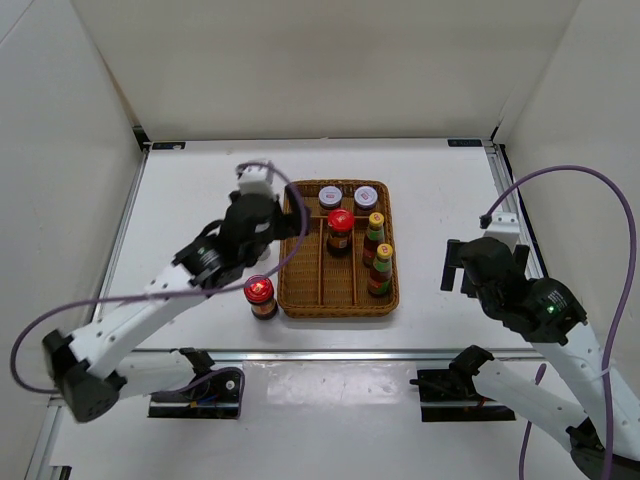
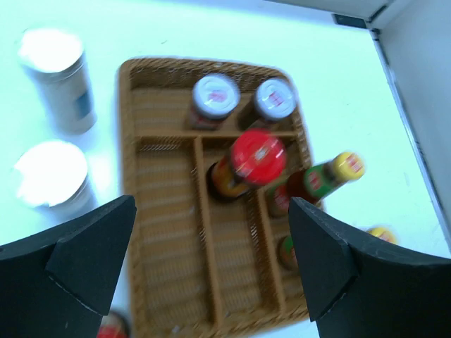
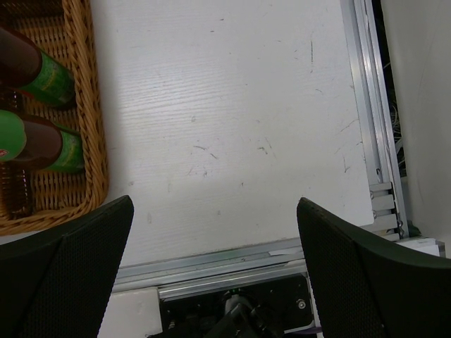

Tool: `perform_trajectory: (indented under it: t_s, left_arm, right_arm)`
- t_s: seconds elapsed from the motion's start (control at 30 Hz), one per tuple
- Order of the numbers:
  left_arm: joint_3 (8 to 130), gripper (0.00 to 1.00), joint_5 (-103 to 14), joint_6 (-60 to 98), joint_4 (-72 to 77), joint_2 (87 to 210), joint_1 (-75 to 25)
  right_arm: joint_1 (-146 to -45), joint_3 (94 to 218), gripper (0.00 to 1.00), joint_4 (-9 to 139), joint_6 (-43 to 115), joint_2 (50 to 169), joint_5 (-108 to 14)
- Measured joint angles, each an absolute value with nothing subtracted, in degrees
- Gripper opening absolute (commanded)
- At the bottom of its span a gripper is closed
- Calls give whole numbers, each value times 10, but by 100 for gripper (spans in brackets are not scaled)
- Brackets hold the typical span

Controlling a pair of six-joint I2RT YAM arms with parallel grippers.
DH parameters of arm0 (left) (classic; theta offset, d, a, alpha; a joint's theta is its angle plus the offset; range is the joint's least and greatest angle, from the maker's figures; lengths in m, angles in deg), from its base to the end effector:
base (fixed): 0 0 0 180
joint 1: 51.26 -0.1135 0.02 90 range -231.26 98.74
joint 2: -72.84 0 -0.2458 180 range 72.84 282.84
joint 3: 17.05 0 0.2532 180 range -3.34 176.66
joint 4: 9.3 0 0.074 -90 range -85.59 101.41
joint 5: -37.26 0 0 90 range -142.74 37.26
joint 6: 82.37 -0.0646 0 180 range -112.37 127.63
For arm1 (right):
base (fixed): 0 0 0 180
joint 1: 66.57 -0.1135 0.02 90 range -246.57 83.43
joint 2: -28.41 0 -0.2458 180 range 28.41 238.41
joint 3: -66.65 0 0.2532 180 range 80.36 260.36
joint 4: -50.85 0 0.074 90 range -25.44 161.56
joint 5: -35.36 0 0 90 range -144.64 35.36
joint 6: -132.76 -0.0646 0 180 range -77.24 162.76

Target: Organize the condiment bottles

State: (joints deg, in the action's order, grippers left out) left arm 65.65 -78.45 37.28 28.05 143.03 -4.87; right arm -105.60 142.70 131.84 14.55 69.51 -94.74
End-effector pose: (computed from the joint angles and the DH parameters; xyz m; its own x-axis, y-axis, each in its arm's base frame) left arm 0.2299 -0.2007 0.3441 -0.4402 -0.1841 -0.8788 0.1876 0.9383 -0.2906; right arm 0.1256 0.0483 0.3313 -0.5563 0.0145 -0.8309 0.1459 0.9860 -0.0805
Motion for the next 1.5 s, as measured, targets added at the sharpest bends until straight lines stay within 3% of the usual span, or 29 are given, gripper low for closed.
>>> perform_trajectory:
  t_s: [0.17, 0.4, 0.9, 1.5]
  left_arm:
    - [479, 100, -848, 391, 264, 1285, -4]
    - [291, 100, -922, 395, 205, 1245, 41]
    - [209, 100, -1045, 430, 91, 1204, 92]
    - [203, 100, -1178, 506, 199, 1225, 221]
  right_arm:
    - [-1056, 1427, 100, 1316, 147, 699, -942]
    - [-1056, 1427, 100, 1309, 153, 708, -934]
    - [-1056, 1427, 100, 1305, 161, 727, -933]
    - [-1056, 1427, 100, 1304, 163, 749, -928]
